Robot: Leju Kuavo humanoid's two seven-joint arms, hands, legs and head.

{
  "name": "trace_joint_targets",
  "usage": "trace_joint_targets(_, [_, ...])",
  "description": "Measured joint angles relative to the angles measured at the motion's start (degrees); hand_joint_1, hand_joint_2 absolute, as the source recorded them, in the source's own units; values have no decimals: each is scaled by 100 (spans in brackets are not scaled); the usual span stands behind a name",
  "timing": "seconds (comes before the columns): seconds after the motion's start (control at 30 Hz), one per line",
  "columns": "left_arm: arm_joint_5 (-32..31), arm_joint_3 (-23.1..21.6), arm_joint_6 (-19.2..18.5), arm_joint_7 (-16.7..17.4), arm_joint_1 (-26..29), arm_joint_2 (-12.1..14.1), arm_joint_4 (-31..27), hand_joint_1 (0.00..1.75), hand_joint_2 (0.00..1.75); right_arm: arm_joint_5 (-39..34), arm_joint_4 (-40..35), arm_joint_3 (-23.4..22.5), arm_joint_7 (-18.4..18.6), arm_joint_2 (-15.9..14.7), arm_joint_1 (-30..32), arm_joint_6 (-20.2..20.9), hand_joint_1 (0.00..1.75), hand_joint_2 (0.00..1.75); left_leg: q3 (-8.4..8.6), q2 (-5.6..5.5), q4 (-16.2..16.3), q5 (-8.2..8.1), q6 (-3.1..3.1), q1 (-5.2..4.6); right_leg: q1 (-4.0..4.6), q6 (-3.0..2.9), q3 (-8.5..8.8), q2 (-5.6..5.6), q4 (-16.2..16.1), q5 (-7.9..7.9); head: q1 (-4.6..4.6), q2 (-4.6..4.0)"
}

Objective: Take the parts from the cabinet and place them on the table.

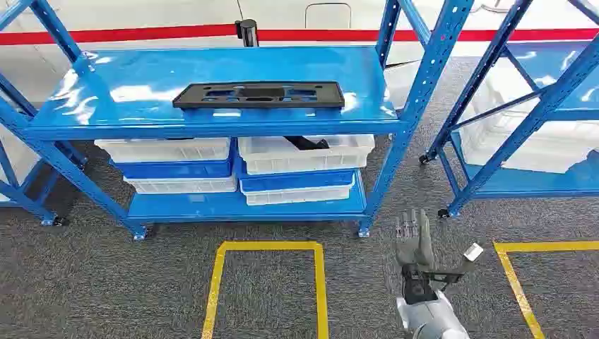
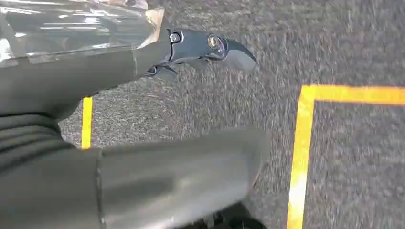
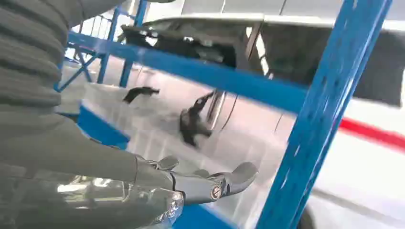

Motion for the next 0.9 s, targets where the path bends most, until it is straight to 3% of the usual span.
trace_joint_targets(0.3, [-55,66,-70,-4,2,-7,11,0,0,663,-955,874,-619,142,-184,-276,0,175,-5,-3,1,0,0,-1,0,0,-3,-1,0,0,0,0])
trace_joint_targets(0.4, [-65,112,-50,-57,1,-7,24,0,0,1386,-1447,1336,-970,164,-155,-713,0,175,-6,3,1,0,0,-1,0,0,-4,1,1,0,0,0])
trace_joint_targets(0.6, [-184,173,-19,-111,2,-7,28,0,0,3728,-2708,2619,-1366,216,-14,-2280,0,175,-3,8,0,0,0,0,0,0,-8,4,1,0,0,0])
trace_joint_targets(0.67, [-234,173,22,-107,3,-7,28,0,0,4892,-3016,3098,-1449,221,28,-2909,0,175,-4,9,0,0,-1,1,1,0,-9,5,2,0,0,0])
trace_joint_targets(0.73, [-291,173,53,-131,2,-7,28,0,0,6106,-3230,3603,-1451,210,29,-3586,0,175,-3,16,-1,0,-1,2,2,-1,-9,13,2,0,0,0])
trace_joint_targets(0.9, [-245,188,81,-188,3,-4,28,0,0,8098,-3440,4789,-1287,199,20,-4631,0,175,-4,13,-1,0,-1,2,3,-1,-9,13,2,-1,0,0])
